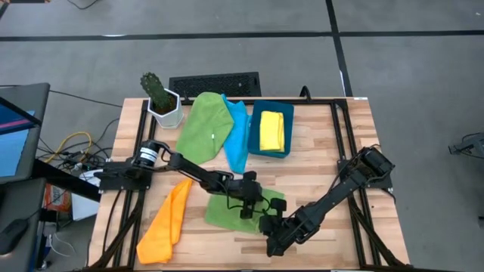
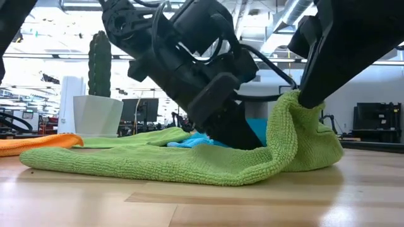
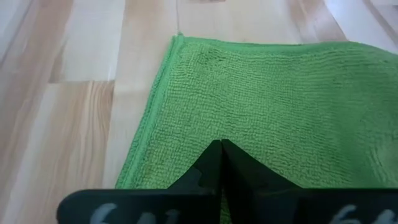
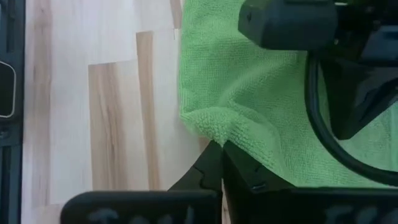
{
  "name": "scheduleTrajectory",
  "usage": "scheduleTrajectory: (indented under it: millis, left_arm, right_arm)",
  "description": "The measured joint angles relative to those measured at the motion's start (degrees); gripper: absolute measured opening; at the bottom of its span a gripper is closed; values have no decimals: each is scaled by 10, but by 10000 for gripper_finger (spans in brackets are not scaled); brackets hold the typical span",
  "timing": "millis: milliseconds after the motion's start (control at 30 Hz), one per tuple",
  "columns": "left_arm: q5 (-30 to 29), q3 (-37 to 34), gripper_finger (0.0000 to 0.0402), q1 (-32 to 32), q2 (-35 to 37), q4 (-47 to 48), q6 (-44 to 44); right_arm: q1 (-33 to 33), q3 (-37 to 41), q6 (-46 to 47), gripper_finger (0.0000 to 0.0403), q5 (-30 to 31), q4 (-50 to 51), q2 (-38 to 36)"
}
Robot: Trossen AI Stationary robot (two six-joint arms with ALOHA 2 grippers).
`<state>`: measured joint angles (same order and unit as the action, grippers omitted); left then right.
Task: Fold microfiber towels
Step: Fold the right green towel
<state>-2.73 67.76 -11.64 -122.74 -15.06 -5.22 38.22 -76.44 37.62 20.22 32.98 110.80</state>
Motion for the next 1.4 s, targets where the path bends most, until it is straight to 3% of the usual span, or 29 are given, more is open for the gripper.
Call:
scheduleTrajectory:
  millis: [267, 633, 1033, 1133, 1233, 1400]
  left_arm:
    - [-48, 2, 0, 20, -4, 6, 0]
    - [-34, 2, 0, 31, 5, 19, -30]
    - [-46, 21, 0, 24, 133, 214, -28]
    - [-44, 12, 0, 6, 176, 260, -71]
    - [-55, -34, 0, -37, 199, 248, -105]
    - [-118, -126, 0, -116, 204, 131, -184]
  right_arm:
    - [0, 0, 0, 27, 0, 0, 0]
    - [0, 0, -3, 23, 0, 0, 0]
    - [-9, 0, -21, 23, 8, 0, 0]
    - [-9, 0, -23, 25, 8, -1, 0]
    - [-10, 0, -49, 29, 8, -13, 0]
    - [-28, 0, -105, 25, 7, -53, 0]
